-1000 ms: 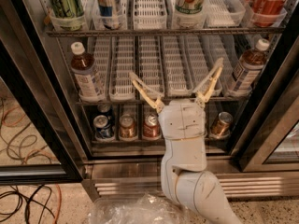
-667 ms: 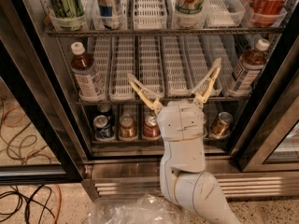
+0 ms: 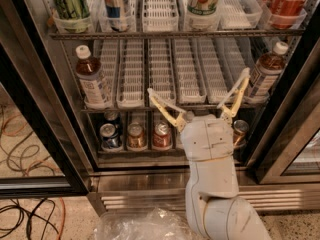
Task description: Pick 7up can from top shelf of fridge
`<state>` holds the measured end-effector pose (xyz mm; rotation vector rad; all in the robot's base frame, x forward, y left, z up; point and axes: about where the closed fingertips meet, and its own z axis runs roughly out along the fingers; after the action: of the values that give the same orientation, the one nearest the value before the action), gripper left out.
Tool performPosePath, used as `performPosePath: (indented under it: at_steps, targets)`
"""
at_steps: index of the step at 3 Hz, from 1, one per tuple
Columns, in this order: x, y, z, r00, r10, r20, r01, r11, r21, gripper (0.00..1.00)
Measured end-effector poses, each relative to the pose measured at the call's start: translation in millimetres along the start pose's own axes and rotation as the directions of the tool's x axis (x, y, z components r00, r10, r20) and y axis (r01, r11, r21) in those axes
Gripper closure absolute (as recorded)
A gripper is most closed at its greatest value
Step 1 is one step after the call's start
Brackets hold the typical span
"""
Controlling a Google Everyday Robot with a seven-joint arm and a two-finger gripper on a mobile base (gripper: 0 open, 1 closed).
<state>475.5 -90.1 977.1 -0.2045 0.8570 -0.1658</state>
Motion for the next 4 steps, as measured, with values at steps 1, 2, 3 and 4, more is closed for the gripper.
performPosePath:
  at_steps: [1, 2, 3, 4]
  targets:
    - [5, -1, -1, 0.999, 0.028, -0.025, -0.028, 0.9995, -0.013, 0.00]
    - [5, -1, -1, 0.999, 0.028, -0.025, -0.028, 0.9995, -0.013, 0.00]
    - [1, 0, 8, 0.998, 0.067, 0.015, -0.068, 0.9973, 0.028, 0.00]
    - [-8, -11, 35, 0.975, 0.199, 0.100, -0.211, 0.9695, 0.125, 0.00]
